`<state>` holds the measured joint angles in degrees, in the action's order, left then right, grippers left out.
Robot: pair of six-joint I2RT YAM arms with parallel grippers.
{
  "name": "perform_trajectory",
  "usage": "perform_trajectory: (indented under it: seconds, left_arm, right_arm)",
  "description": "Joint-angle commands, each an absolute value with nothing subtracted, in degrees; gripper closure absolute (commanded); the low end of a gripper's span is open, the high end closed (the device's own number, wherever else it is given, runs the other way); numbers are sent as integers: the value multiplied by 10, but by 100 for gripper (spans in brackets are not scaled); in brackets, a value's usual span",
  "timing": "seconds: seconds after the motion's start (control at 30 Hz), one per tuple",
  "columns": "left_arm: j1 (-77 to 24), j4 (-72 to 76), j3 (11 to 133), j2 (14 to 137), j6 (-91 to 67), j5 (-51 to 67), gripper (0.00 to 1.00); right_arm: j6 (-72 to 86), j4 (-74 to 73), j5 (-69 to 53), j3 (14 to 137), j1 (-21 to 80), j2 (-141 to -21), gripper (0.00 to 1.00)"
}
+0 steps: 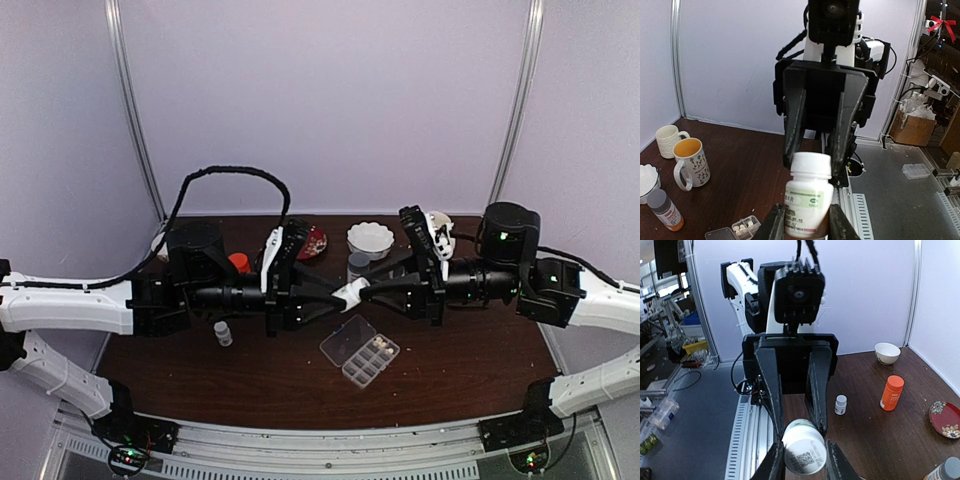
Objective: Sort the pills into containers
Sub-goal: Unscrew the lid of the pill bottle.
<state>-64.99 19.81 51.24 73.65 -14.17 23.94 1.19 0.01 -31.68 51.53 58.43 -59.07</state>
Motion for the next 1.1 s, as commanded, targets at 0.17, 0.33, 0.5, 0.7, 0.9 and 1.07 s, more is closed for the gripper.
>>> perform_trajectory:
  seconds: [0.17,0.33,0.5,0.7,0.9,1.07]
  left_arm:
    - [-644,238,530,730,-215,317,86]
    - [-634,261,517,731,-240,337,86]
    - [-631,269,515,739,-249,353,86]
    - [-626,267,522,745,-255,368,86]
    - [-621,264,521,743,-255,377,86]
    - [-620,256,526,747,-256,381,86]
  right_arm:
    - [-181,-52,-279,526,603,-626,100]
    - [-255,-54,-261,520,610,-627,100]
    - [-306,-51,-224,516,617,-625,100]
    - [-337,-52,-198,515,621,-622,100]
    - [-359,-29,-184,498,623,-608,100]
    - [-372,-23,-172,494,623,-599,100]
